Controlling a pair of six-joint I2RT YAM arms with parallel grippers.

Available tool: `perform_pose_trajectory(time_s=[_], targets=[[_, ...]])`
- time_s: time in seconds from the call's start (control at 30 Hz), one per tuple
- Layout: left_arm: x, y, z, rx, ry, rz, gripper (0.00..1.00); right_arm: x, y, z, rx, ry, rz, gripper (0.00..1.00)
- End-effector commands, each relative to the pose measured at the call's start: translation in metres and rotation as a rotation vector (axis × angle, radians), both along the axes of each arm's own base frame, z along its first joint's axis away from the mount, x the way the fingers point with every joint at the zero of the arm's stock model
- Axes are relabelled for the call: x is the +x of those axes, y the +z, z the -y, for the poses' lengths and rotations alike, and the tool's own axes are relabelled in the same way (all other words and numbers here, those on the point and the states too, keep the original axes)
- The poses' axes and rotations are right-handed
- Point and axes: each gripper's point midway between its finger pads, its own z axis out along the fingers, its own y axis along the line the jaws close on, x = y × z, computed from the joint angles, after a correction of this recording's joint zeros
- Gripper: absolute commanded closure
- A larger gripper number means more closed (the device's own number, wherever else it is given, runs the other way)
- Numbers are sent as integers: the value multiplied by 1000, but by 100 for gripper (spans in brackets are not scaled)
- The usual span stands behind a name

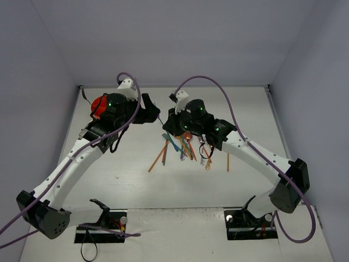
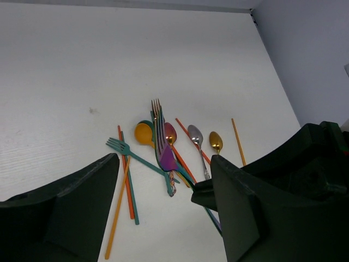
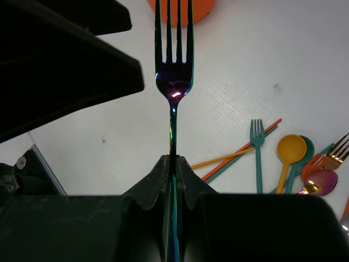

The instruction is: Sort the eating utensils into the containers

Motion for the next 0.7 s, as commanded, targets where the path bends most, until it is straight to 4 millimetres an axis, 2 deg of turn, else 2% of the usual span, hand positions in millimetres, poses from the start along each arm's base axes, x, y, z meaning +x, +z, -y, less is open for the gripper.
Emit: perform_pose_trajectory(time_s=[0.0,0.1,0.27,0.47,0.6,0.67], targets=[[15,46,6,-31,22,156,42,-5,63,-17,166,68,95,100],[18,42,10,-25,23,155,50,-7,65,-18,174,76,94,100],[21,41,16,-16,11,155,71,-6,65,-19,178,77,94,100],[20,40,13,-3,18,160,97,-6,63,-20,176,82,95,100],[20,41,6,28,34,178,100,-5,61,-20,173,79,94,95],[19,41,3,52,37,187,100,-4,60,-20,170,75,93,85]])
